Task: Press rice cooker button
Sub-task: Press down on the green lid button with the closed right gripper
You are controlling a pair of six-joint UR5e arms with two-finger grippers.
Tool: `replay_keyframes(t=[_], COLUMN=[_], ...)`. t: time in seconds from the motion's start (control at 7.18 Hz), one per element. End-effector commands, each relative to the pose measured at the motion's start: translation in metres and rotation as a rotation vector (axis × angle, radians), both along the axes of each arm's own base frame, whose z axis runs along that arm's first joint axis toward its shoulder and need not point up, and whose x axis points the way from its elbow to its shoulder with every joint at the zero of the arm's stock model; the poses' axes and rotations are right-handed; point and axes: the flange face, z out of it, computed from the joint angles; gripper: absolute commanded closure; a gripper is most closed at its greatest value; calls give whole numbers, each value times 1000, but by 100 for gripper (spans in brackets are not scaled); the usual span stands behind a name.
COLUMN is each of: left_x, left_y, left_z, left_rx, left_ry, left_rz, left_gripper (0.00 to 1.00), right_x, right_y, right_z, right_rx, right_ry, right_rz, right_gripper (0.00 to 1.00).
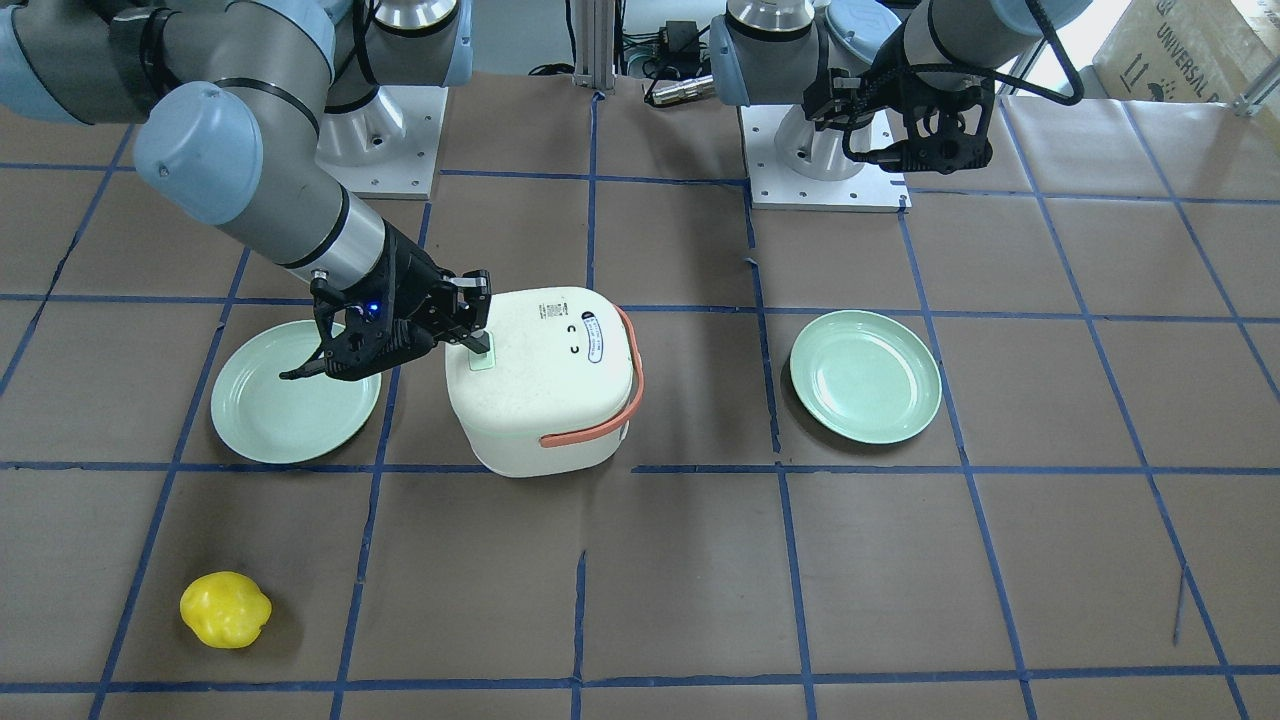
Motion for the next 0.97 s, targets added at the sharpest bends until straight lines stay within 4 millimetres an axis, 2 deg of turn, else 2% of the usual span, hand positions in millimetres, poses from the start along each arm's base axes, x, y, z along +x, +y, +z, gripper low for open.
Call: replay_keyframes(t=[0.0,0.84], left_x=[0,0], left_y=[0,0], left_z=[0,0], left_rx=[0,0], left_ry=[0,0], left_rz=[0,0], left_gripper=[0,0], right_x=[0,0], right_y=[0,-3], right_z=[0,-6], right_rx=[-2,-8], right_ry=[0,-2], right_rz=[2,2], right_gripper=[92,92])
